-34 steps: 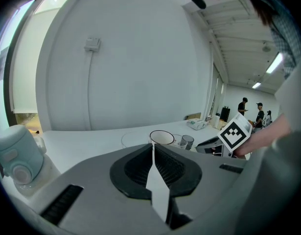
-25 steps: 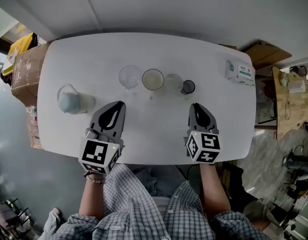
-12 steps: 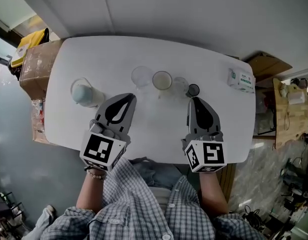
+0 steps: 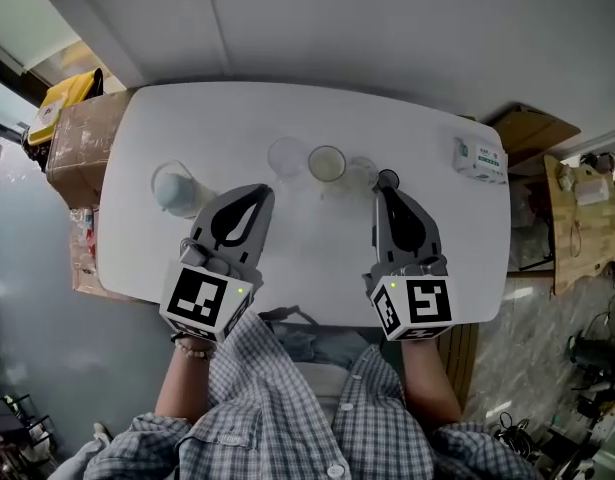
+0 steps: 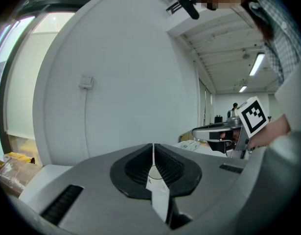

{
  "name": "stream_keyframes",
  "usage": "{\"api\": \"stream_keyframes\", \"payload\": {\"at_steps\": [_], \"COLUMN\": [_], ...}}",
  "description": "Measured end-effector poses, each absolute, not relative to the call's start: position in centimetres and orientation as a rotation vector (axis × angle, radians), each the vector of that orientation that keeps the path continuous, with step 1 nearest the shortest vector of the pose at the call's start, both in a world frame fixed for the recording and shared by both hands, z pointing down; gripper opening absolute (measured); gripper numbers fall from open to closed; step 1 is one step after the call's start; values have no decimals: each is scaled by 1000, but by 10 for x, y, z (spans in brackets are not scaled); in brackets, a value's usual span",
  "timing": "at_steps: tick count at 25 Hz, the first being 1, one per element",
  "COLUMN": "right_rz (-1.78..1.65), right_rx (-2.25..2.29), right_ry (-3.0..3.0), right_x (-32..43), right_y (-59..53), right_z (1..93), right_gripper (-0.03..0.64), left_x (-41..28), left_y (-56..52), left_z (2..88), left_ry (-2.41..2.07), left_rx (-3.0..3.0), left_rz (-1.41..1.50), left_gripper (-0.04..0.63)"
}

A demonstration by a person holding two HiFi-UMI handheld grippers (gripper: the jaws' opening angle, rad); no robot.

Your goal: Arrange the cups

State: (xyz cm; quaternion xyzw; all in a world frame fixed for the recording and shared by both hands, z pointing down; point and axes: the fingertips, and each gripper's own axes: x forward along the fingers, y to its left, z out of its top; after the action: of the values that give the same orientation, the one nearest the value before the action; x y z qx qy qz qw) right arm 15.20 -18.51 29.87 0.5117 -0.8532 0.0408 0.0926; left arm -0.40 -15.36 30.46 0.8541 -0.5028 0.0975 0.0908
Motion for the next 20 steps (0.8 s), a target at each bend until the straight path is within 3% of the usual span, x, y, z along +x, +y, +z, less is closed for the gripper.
{"api": "stream_keyframes", "payload": {"at_steps": [20], "right_rz": [130], "right_rx": [1511], "right_ry": [-2507], "right_x": [154], "right_y": [-189], "right_z": [300], "right_gripper": [31], "left_x": [-9], "left_y": [-159], "left_z": [306], "left_ry": [-1509], "left_rx": [2535], "left_rz": [236], "left_gripper": [20]}}
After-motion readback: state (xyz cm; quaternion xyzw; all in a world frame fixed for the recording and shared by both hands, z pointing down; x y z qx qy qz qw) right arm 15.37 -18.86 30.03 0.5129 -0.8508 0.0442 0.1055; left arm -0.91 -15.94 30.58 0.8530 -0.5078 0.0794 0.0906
